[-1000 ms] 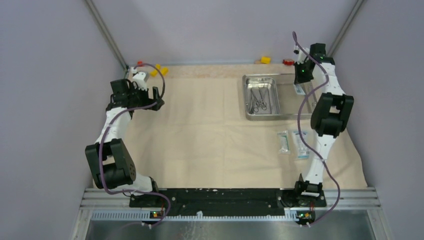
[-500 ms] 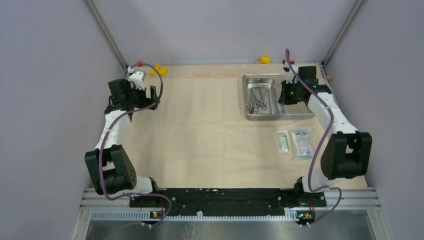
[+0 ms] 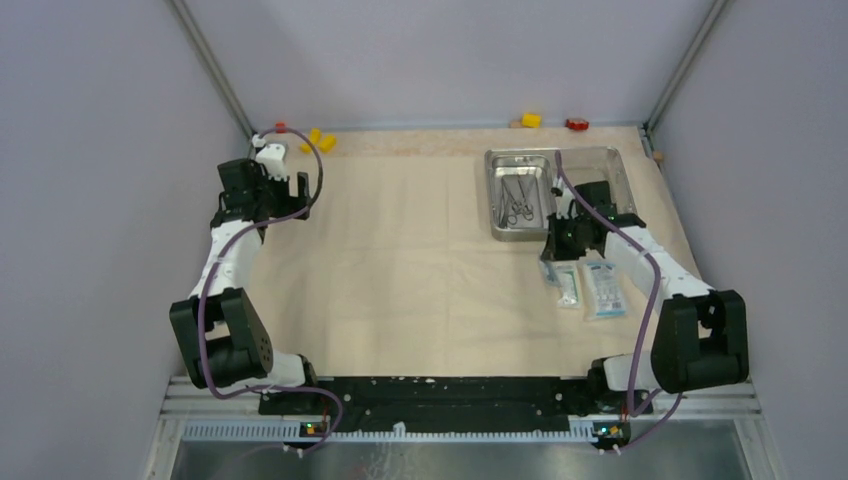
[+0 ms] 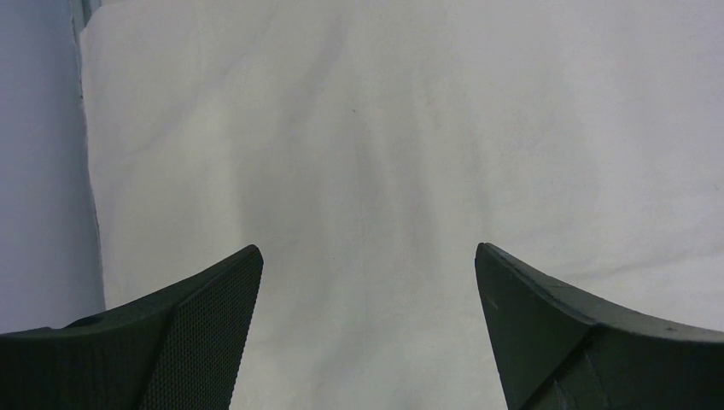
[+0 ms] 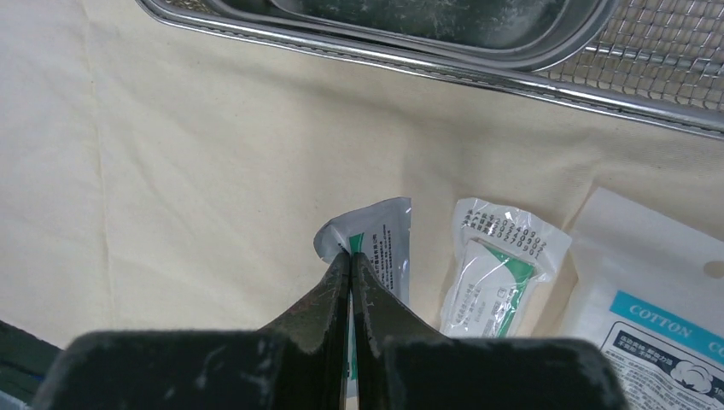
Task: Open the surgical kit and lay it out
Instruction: Place the medical item in the surgical kit.
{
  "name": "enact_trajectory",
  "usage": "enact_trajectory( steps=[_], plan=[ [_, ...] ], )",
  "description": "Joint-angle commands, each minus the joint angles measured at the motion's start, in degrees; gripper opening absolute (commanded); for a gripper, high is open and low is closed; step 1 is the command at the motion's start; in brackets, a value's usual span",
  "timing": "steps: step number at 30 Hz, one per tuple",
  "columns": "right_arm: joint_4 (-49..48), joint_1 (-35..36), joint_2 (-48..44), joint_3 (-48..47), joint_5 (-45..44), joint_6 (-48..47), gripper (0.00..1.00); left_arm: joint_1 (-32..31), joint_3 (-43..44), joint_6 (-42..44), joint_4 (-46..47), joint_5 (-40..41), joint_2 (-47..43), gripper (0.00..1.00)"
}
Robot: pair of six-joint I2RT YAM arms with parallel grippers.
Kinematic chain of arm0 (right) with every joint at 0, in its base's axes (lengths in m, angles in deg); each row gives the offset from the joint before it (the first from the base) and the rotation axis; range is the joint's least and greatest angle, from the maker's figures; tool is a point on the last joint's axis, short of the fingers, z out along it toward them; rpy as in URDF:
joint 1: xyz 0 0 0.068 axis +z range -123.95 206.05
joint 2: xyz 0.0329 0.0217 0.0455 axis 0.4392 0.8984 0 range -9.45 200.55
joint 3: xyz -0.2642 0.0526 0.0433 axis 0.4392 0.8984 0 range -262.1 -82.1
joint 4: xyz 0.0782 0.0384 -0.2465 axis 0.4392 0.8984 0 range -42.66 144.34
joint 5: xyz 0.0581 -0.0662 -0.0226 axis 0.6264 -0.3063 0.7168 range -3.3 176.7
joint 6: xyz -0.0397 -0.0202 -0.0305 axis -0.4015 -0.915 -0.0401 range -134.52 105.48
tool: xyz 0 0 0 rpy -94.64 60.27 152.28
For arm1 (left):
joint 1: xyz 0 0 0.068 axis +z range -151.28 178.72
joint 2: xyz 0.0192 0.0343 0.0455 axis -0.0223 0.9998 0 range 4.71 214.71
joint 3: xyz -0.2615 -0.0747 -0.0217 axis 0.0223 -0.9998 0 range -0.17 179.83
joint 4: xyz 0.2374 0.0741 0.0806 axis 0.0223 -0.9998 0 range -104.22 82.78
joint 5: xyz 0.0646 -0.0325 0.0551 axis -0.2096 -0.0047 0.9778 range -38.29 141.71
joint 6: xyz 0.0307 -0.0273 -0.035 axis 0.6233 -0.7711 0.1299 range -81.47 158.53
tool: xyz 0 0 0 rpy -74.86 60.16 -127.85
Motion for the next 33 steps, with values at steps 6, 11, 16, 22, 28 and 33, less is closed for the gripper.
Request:
enact_trajectory(
  steps=[6, 11, 16, 22, 28, 33],
  plan=[
    [-3.02, 1.1, 0.4, 3.12, -4.15, 4.8, 0.0, 0.11, 0.81, 0.5, 1.59, 3.93, -0.22, 0.99],
    [-4.29, 1.86, 3.23, 3.52, -4.68, 5.73, 0.0, 0.11, 1.04, 0.48, 1.46, 3.61, -0.22, 0.99],
    [-3.99, 2.14, 7.52, 1.77, -6.69, 5.36, 0.0, 0.04, 0.92, 0.3, 1.5, 2.69, -0.05, 0.99],
    [-4.46, 2.26, 9.69, 1.88, -6.6, 5.24, 0.0, 0.11, 0.81, 0.45, 1.29, 1.98, 0.26, 0.99],
    [-4.0, 2.18, 10.06, 1.25, -3.98, 5.59, 0.07, 0.11, 0.45, 0.44, 1.33, 1.54, 0.75, 0.99],
    [-2.9, 2.19, 10.25, 0.09, -2.78, 5.53, 0.13, 0.11, 0.45, 0.59, 1.26, 1.57, 0.75, 0.99]
  ],
)
